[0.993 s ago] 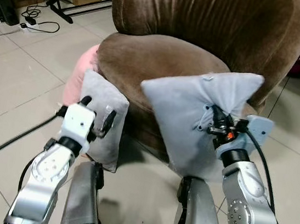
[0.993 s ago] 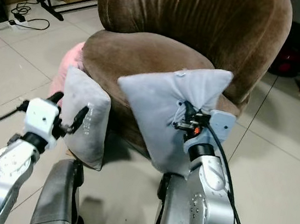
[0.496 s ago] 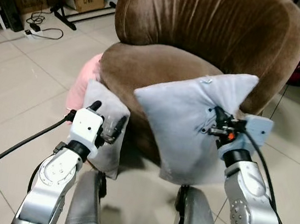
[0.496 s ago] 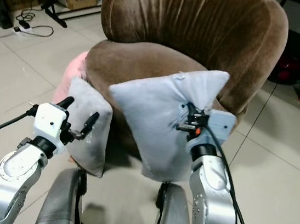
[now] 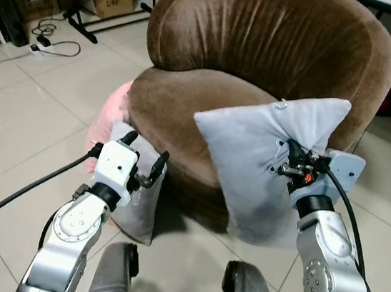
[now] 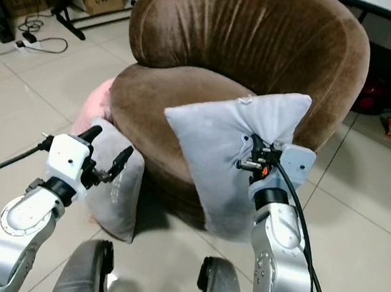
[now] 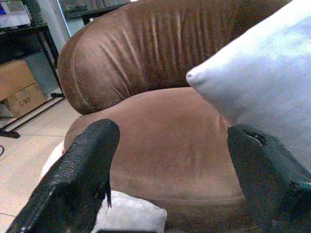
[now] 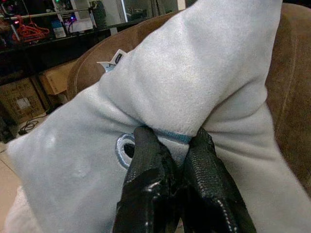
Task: Move the pillow to the sofa from floor
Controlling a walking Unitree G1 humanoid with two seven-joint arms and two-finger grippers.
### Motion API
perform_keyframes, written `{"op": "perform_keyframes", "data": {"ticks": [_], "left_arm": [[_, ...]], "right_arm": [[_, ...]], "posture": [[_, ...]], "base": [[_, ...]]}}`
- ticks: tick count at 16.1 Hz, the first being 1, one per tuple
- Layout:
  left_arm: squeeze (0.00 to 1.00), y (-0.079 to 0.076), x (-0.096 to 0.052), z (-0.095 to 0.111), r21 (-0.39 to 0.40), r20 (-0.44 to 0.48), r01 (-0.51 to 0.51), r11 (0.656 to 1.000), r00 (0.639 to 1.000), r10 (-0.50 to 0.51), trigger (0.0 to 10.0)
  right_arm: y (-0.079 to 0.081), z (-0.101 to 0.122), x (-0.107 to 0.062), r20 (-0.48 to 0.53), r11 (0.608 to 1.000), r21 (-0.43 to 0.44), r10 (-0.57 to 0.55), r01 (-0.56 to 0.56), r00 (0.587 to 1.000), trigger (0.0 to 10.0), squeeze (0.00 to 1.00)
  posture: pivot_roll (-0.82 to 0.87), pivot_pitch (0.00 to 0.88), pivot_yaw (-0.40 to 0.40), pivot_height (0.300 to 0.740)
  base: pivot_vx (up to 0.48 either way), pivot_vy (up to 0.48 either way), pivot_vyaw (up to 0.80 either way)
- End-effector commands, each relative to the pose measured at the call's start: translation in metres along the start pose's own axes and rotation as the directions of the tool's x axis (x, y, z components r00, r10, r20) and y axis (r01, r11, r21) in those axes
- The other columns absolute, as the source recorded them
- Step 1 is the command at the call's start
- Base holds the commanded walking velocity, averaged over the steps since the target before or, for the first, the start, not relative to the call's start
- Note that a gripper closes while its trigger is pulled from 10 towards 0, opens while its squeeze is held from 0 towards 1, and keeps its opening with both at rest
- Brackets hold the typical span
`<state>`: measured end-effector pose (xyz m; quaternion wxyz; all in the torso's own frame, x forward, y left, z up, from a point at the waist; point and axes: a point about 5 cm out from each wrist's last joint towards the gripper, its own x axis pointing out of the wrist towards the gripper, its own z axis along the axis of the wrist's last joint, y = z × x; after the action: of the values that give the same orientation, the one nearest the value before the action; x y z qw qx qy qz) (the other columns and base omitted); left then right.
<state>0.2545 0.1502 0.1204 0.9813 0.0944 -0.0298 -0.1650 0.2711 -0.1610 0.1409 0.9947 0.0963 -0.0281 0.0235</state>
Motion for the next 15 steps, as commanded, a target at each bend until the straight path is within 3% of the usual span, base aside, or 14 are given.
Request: {"op": "perform_keyframes", "data": {"ticks": [1,7,8,9,10,13,14,15], "left_arm": [[0.0,0.0,-0.001,0.003,0.008,0.013,-0.005,1.0,1.0,0.005,0.0],[0.0,0.001,-0.002,0.004,0.0,0.017,-0.019,1.0,1.0,0.019,0.0],[0.0,0.003,-0.002,0.004,0.01,0.012,-0.032,0.999,0.999,0.032,9.1],[0.85,0.005,0.0,0.003,0.011,0.004,-0.038,0.999,0.999,0.038,10.0],[1.0,0.006,0.0,0.002,-0.007,0.003,-0.037,0.999,0.999,0.037,10.0],[1.0,0.012,0.005,0.003,0.029,0.006,-0.106,0.994,0.994,0.106,10.0],[0.53,0.016,0.009,0.0,0.051,-0.022,-0.164,0.985,0.986,0.165,10.0],[0.17,0.019,0.012,0.0,0.064,-0.027,-0.187,0.98,0.982,0.189,10.0]], "right_arm": [[0.004,0.015,0.003,0.067,1.0,0.003,0.023,-0.024,0.997,10.0,0.0],[0.005,0.012,0.003,0.055,1.0,0.013,0.021,-0.022,0.998,10.0,0.0],[0.003,0.009,0.003,0.043,1.0,0.027,0.008,-0.009,0.999,10.0,0.0],[0.001,0.006,0.002,0.028,0.999,0.041,-0.004,0.003,1.0,10.0,0.0],[0.0,0.003,0.001,0.018,0.999,0.052,-0.01,0.009,1.0,10.0,0.0],[-0.007,-0.003,-0.002,0.002,0.998,0.044,-0.052,0.051,0.999,10.0,0.0],[-0.01,-0.006,-0.003,-0.003,0.997,0.035,-0.07,0.07,0.998,10.0,0.0],[-0.013,-0.009,-0.004,-0.012,0.996,0.033,-0.08,0.08,0.997,10.0,0.0]], "posture": [[0.0,0.0,-0.014,0.654],[0.01,0.0,-0.018,0.709],[0.01,0.0,-0.017,0.719],[0.01,0.0,-0.015,0.729],[0.0,0.0,-0.011,0.739],[0.0,0.0,-0.003,0.74],[0.0,0.0,-0.001,0.74],[0.0,0.0,0.001,0.74]], "base": [[0.0,0.0,0.0],[0.0,0.0,0.0],[0.0,0.0,0.0],[0.0,0.0,0.0],[0.0,0.0,0.0],[0.0,0.0,0.0],[0.0,0.0,0.0],[0.0,0.0,0.0]]}}
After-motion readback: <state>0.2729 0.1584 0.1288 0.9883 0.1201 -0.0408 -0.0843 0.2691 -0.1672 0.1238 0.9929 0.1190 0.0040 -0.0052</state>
